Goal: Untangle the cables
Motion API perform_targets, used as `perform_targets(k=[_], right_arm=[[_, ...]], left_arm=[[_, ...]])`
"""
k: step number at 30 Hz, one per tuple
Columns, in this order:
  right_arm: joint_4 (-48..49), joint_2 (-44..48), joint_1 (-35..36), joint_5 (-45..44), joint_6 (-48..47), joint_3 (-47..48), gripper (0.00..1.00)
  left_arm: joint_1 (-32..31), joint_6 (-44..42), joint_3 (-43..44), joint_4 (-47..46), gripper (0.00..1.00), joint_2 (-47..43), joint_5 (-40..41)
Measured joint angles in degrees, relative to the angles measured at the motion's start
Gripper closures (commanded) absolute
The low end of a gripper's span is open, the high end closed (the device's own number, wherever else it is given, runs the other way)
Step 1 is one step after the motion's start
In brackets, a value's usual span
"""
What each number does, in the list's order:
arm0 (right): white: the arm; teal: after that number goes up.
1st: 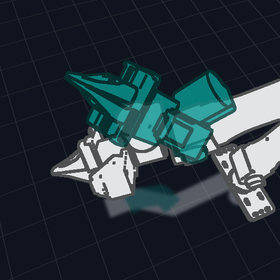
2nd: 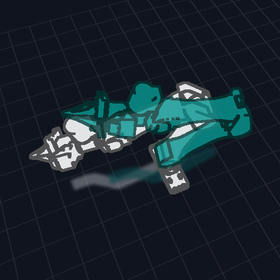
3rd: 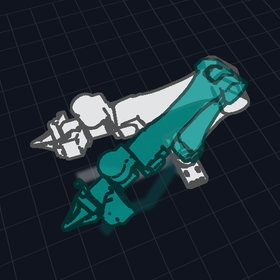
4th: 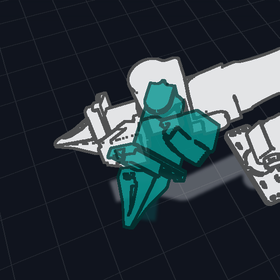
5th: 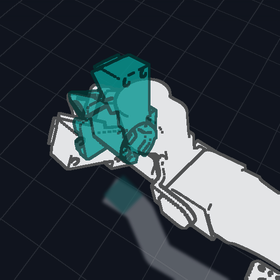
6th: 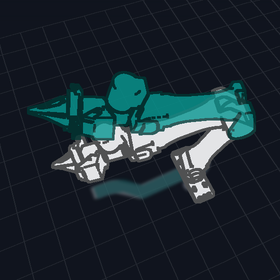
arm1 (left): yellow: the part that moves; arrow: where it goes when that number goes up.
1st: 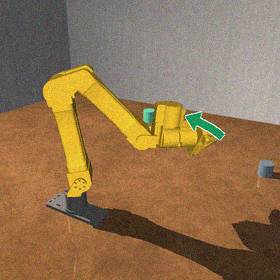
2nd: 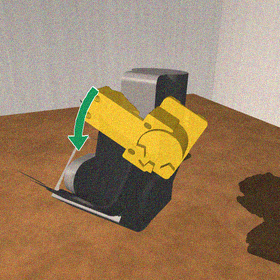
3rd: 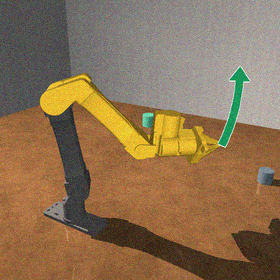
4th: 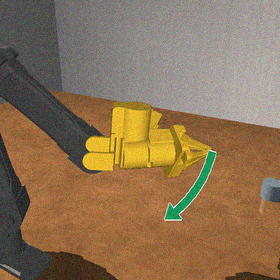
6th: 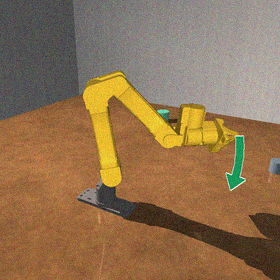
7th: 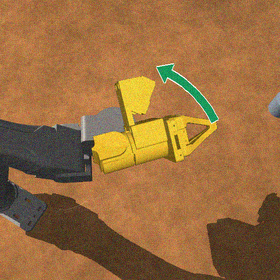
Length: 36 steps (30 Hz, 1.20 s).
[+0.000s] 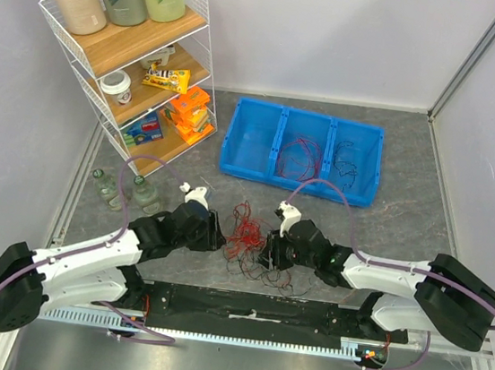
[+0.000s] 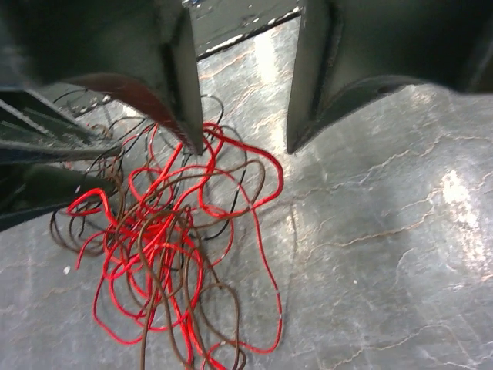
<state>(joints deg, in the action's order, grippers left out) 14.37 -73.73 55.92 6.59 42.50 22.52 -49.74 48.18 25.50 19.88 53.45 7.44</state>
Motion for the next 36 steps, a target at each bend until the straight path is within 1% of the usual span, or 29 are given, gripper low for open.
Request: perform_targets(k=[1,2,3,6,8,11,13,16,21,24,27,32,36], right_arm=[[0.11,0.0,0.02,0.0,0.22,-0.55,0.52],[0.17,0.0,0.02,-0.13,0.39,-0.92,0.52],[0.26,0.02,0.02,-0.33,0.5,-1.29,0.52],[0.17,0.11,0.02,-1.07,0.55,-1.64,0.52],[0.13,0.24,0.02,-2.01,0.48,-1.64,0.52],[-0.48,0.22,0.11,-3.56,0.24,-1.64,0.53],[-1.33,0.13,0.13,-5.38,0.0,-1.64,0.55],[-2.86,0.09,0.26,-10.05,0.04,-0.98,0.58],[-8.28,0.39,0.22,-21.24,1.88,0.76,0.58],[-13.53,1.25,0.09,-27.87,3.61,1.73,0.58],[-18.73,2.67,-1.4,-32.39,4.9,2.05,0.57],[-25.38,5.92,-4.04,-35.32,4.81,2.05,0.52],[-28.04,7.56,-4.79,-36.41,3.5,2.56,0.51]], left_arm=[[0.15,0.0,0.07,-1.22,0.82,0.61,0.02],[0.28,0.13,0.17,-2.21,0.94,1.42,0.09],[0.44,0.35,0.46,-2.73,0.98,2.36,0.09],[0.5,0.13,1.95,-2.73,0.98,4.26,0.46],[0.5,-0.04,3.04,-2.23,0.98,3.34,1.03],[0.52,-1.6,4.98,-0.44,0.98,-1.38,2.36],[0.52,-4.42,7.82,1.84,0.98,-6.99,3.28],[0.52,-10.8,15.52,3.39,0.98,-15.87,3.3],[0.52,-20.5,31.52,3.21,0.98,-24.61,2.32],[0.52,-23.89,39.19,3.37,0.98,-25.49,1.84],[0.52,-26.32,44.02,4.85,0.98,-25.42,1.88],[0.52,-28.0,48.09,7.28,0.98,-24.65,2.84],[0.52,-28.17,49.94,8.09,0.99,-22.32,2.6]])
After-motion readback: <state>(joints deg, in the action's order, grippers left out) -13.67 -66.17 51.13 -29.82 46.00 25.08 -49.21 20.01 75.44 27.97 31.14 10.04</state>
